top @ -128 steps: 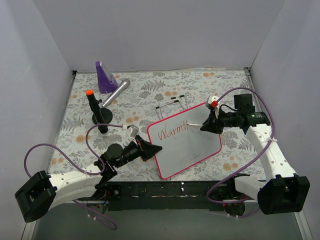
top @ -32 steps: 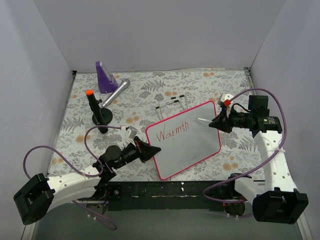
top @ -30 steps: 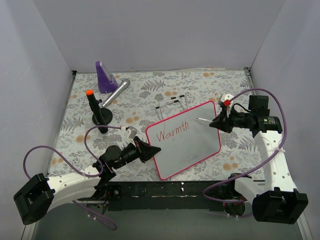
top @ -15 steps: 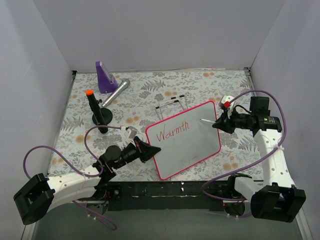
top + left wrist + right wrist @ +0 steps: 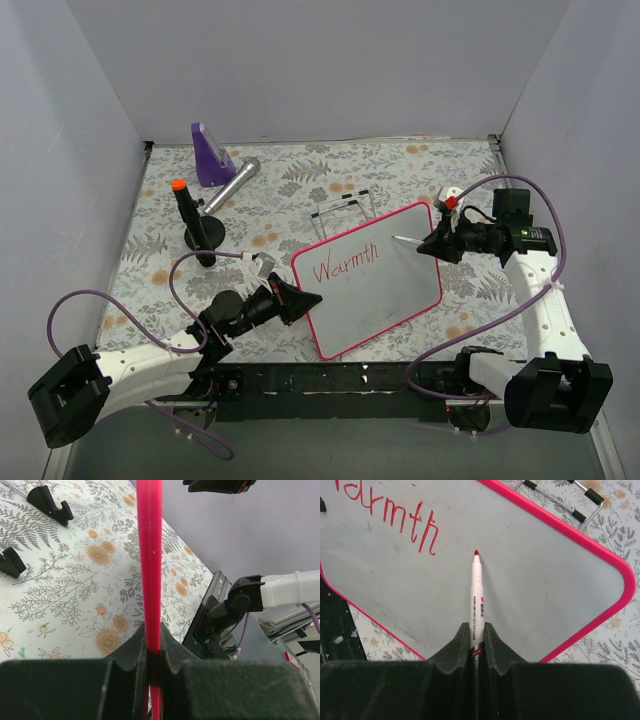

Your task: Write a sentence on the whiteboard

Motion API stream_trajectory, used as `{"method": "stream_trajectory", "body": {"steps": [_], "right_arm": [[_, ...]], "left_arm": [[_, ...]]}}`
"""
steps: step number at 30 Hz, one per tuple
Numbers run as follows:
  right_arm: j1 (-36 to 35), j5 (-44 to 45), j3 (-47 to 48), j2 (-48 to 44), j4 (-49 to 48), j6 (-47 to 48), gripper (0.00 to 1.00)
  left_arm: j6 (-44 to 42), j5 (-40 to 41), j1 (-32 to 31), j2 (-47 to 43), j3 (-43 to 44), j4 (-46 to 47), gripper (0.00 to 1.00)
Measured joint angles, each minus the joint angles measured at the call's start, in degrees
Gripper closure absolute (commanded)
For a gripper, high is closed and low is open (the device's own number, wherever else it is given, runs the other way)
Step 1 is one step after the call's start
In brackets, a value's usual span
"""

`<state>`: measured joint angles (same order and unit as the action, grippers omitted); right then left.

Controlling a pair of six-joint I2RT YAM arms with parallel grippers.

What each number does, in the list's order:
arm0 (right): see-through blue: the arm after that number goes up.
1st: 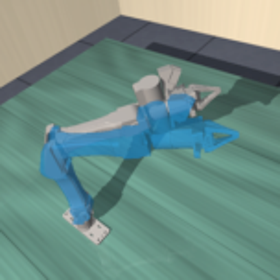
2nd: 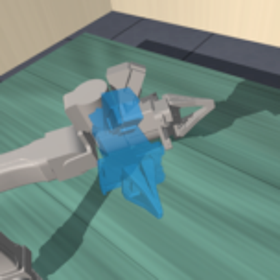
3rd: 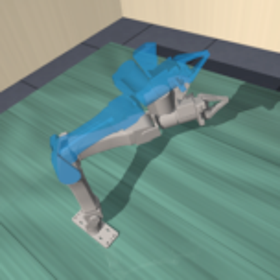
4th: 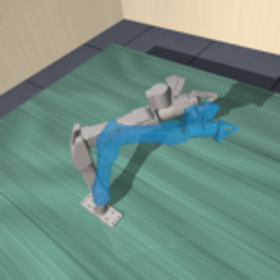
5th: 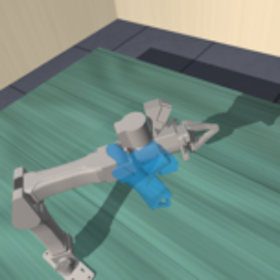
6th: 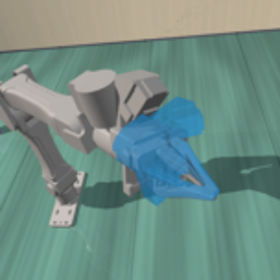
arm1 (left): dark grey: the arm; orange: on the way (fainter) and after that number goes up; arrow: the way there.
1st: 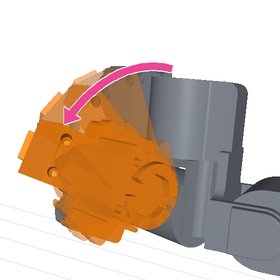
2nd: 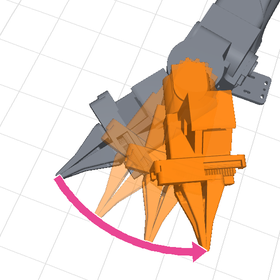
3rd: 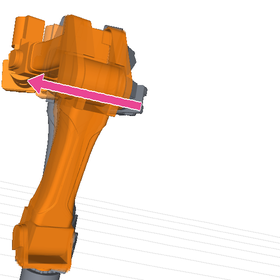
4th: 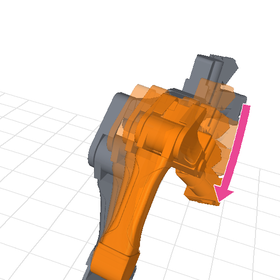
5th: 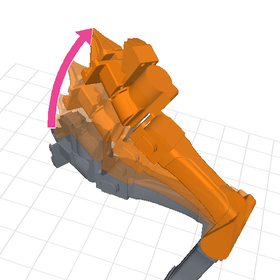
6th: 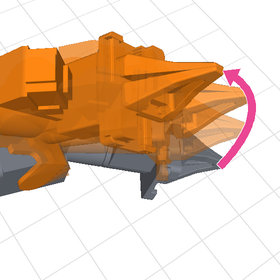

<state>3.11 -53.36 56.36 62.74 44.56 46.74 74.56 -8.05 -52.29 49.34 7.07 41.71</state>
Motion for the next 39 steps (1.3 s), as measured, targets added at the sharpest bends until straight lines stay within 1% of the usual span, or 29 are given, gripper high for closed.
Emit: {"method": "stream_trajectory", "body": {"steps": [10,17,25,39], "right_arm": [[-1.1,-1.0,0.2,0.7,-4.5,-4.8,0.99],[-1.7,-0.7,0.2,2.0,-6.6,-6.5,0.99],[-1.7,0.5,0.0,1.8,-6.2,-5.8,0.99],[-1.7,-1.0,-0.1,-0.2,-0.5,-0.6,0.99]], "left_arm": [[0.0,0.0,0.0,0.7,0.0,0.6,1.00],[0.7,0.0,0.0,0.7,0.0,0.6,1.00],[1.3,0.1,0.0,0.7,0.0,0.6,1.00],[0.7,0.1,0.0,0.7,0.0,0.7,1.00]]}}
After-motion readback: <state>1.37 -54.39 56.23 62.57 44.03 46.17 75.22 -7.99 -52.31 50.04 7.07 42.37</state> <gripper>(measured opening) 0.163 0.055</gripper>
